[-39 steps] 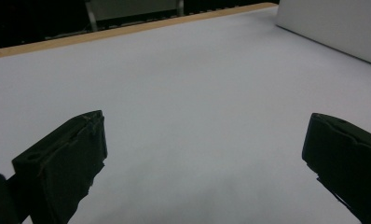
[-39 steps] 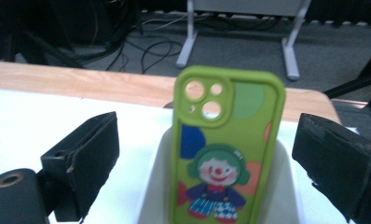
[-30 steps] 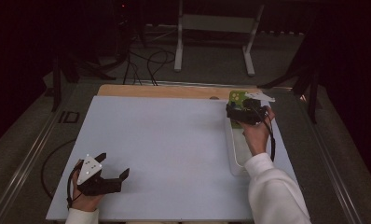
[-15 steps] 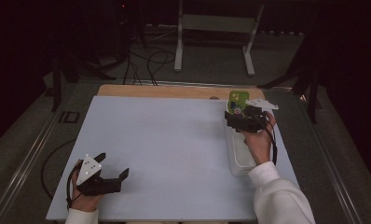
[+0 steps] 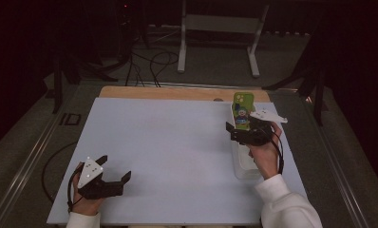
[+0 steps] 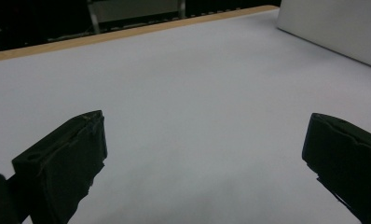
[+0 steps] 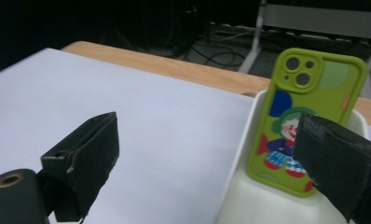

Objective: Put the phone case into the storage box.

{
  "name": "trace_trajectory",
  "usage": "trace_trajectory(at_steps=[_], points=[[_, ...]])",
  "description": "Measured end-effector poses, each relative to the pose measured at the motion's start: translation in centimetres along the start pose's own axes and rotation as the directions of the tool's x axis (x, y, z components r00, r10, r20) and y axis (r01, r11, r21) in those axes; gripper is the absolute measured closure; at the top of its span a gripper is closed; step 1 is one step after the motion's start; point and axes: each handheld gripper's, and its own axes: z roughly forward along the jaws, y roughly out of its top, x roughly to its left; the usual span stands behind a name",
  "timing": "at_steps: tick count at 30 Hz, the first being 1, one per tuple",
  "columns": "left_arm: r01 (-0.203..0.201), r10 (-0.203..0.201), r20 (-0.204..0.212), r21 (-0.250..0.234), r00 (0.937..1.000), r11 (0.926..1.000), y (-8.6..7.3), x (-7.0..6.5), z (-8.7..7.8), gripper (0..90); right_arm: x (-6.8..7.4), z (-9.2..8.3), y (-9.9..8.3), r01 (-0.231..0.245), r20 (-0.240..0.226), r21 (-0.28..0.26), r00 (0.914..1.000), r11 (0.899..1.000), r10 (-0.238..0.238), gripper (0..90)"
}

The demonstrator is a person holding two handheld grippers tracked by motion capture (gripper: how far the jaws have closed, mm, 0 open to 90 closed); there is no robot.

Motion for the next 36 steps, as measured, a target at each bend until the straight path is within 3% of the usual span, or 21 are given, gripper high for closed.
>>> trace_trajectory(at_steps=[6,15,19,22,29,36], points=[[-0.002,0.002,0.002,0.005,1.0,1.0,0.0,0.0,0.0,0.2,1.0,-1.1,-1.0,0.002,-0.05,-0.02,0.9987,1.0,-0.003,7.2],[0.002,-0.002,0.003,0.001,1.0,1.0,0.1,0.1,-0.1,0.3,2.4,-2.3,-2.3,0.016,-0.086,-0.027,0.9961,1.0,-0.018,7.2],[0.002,-0.002,0.005,0.002,1.0,1.0,0.1,0.2,-0.1,0.3,2.6,-2.8,-2.7,0.022,-0.087,-0.035,0.9959,0.999,-0.025,7.3],[0.002,-0.002,0.006,0.004,1.0,1.0,0.1,0.2,0.0,0.2,2.8,-3.1,-3.2,0.053,-0.076,-0.035,0.9956,0.998,-0.055,7.3],[0.005,-0.005,0.006,0.002,1.0,1.0,0.1,0.3,-0.1,0.3,2.7,-3.8,-4.5,0.051,-0.073,-0.059,0.9958,0.997,-0.055,7.5],[0.013,-0.013,0.012,-0.003,0.9998,0.9999,0.1,0.5,-0.3,0.1,2.9,-4.9,-6.3,0.052,-0.124,-0.115,0.9901,0.992,-0.066,7.5]])
